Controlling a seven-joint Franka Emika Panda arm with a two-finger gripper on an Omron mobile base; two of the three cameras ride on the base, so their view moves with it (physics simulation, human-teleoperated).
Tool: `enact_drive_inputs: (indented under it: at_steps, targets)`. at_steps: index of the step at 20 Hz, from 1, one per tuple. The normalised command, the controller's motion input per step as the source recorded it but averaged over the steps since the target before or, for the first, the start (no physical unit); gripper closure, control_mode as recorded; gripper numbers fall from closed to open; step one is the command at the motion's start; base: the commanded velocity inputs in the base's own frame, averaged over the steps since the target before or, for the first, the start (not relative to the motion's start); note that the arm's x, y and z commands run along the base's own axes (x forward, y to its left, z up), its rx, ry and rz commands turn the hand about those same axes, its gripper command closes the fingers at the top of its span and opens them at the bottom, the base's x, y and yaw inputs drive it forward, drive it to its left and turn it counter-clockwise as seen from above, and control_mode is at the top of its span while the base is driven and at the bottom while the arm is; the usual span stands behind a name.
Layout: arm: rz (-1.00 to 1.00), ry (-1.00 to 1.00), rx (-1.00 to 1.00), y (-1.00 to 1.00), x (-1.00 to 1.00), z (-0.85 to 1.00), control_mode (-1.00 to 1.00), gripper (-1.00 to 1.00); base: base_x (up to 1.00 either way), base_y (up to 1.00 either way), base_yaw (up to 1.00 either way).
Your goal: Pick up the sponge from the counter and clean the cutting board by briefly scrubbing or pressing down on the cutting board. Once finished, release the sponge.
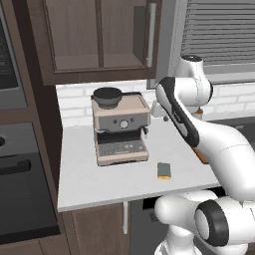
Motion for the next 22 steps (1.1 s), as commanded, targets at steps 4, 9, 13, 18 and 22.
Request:
enact_drive_inputs:
  at_steps: [4,9,13,18,22]
  targets:
    - [0.0,0.0,0.0,0.0,0.0,-0.22,-1.0,-1.0,0.0,0.0,0.0]
    - [-0.02,0.0,0.0,0.0,-0.07,-0.79,-1.0,-1.0,0.0,0.0,0.0]
    - [-0.1,0.0,0.0,0.0,-0.35,-0.87,-1.0,-1.0,0.0,0.0,0.0]
    - [-0.16,-0.01,0.0,0.0,-0.51,-0.63,-1.0,-1.0,0.0,0.0,0.0]
    - [-0.15,0.0,0.0,-0.11,-0.23,-0.58,-1.0,-1.0,0.0,0.0,0.0]
